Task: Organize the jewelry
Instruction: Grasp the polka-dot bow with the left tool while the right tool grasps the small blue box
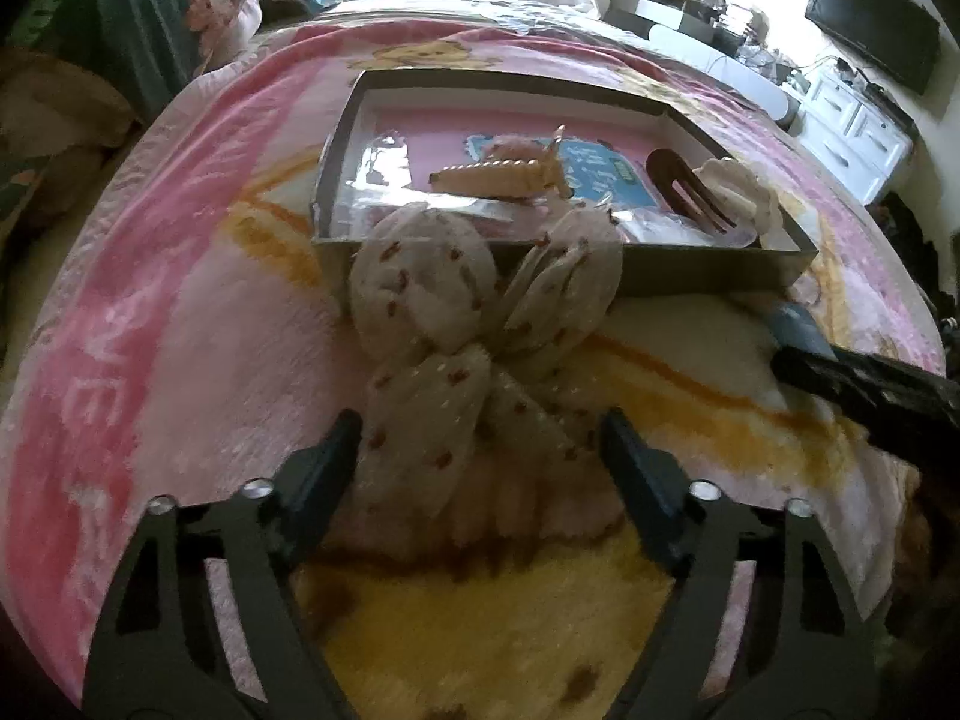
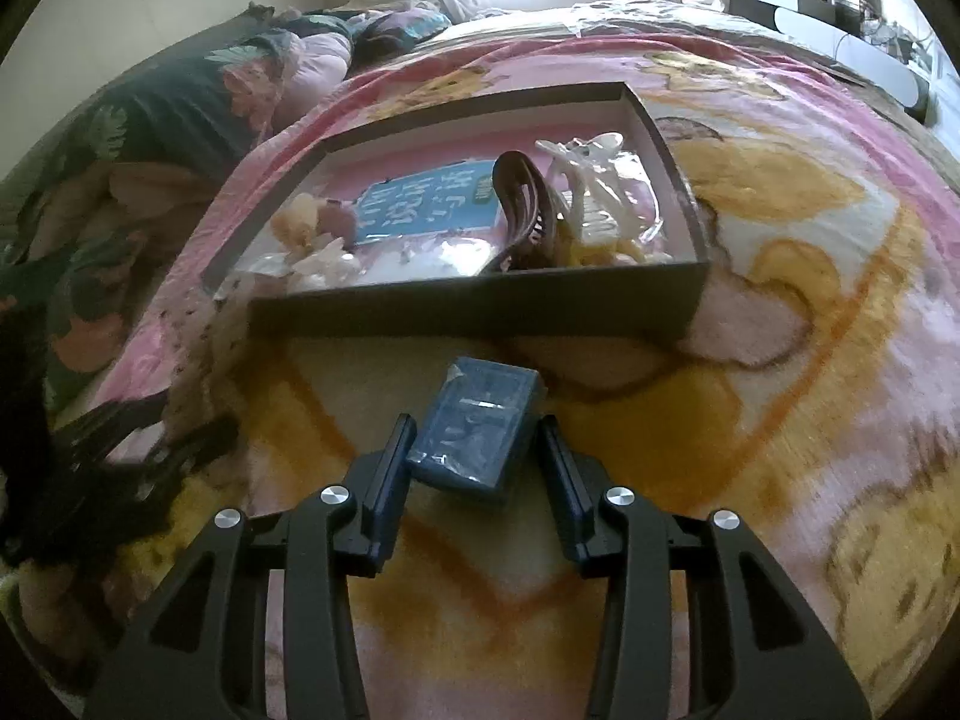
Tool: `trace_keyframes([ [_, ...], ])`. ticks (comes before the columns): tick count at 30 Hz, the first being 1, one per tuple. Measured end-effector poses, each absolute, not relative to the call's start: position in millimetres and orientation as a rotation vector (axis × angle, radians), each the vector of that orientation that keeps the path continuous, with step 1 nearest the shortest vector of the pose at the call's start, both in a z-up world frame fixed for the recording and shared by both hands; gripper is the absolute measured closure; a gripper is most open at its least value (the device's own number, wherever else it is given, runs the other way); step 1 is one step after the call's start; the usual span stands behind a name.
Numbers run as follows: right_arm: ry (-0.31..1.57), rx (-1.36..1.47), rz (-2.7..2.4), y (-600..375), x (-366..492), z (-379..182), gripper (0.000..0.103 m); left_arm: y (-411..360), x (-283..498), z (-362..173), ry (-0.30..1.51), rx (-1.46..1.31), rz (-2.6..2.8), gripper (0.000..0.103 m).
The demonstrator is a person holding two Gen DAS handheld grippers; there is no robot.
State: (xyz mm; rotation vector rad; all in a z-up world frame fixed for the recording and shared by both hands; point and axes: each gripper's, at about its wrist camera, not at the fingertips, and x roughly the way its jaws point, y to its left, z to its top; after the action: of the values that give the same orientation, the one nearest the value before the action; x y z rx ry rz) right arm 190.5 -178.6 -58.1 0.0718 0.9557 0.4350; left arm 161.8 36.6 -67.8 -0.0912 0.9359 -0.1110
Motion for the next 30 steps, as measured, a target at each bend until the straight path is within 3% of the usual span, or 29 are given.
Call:
trace_keyframes([
  [1, 0.953, 0.071, 0.436, -182, 186, -56, 0.063, 35, 163, -67, 0.933, -0.086, -0.112, 0.046],
  [3, 0.944, 0.070, 0.437, -187, 177, -52, 0.063, 32, 164, -65, 0.931, -0.074, -0.128, 0.073],
  [5, 0.939, 0.068, 0.440, -189, 172, -48, 0.063, 30, 161, -61, 0.922, -0.074, -0.152, 0.090],
  [6, 0.935, 0.066, 0.442, -190, 169, -46, 0.063, 28, 159, -59, 0.917, -0.073, -0.159, 0.093],
  [18, 0.834, 0.042, 0.499, -182, 155, -4, 0.063, 34, 131, -3, 0.782, -0.062, -0.186, 0.097],
  [30, 0.759, -0.002, 0.531, -153, 186, 29, 0.063, 55, 168, 33, 0.727, -0.071, -0.149, 0.097],
])
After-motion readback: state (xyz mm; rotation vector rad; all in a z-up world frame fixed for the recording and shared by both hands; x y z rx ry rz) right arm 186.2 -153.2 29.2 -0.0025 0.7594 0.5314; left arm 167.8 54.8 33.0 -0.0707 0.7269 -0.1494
